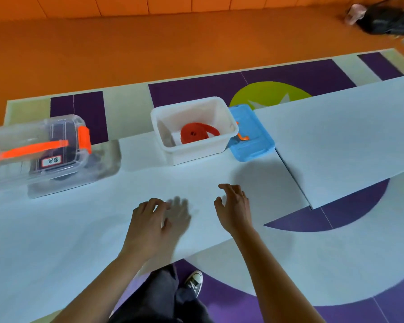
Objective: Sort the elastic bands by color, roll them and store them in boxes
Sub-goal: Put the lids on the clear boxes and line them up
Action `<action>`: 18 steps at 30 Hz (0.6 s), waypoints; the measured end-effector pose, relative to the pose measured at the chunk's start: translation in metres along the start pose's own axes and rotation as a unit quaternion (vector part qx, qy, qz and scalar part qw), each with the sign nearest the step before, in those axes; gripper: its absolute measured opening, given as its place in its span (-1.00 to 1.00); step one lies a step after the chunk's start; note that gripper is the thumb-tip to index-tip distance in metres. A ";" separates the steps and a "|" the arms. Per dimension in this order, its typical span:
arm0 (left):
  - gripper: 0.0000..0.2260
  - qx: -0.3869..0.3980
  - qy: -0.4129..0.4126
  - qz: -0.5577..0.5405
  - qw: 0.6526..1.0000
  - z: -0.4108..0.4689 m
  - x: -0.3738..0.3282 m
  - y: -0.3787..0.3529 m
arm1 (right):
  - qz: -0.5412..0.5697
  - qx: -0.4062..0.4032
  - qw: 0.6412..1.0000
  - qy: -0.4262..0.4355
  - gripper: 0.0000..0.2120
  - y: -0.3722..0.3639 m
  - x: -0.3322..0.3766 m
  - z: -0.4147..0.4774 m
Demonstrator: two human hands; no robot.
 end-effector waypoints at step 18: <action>-0.74 0.103 -0.027 -0.005 0.994 0.129 -0.102 -0.111 | -0.155 0.126 0.980 0.004 -0.28 0.010 -0.102 0.204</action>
Point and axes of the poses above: each hand's wrist, its own z-axis towards the middle knuckle, its own y-axis out of the back of the hand, x = y × z, the point moved 10 cm from there along z, towards the middle knuckle, and after that the axes turned 9 degrees about -x, right-handed, at the moved point
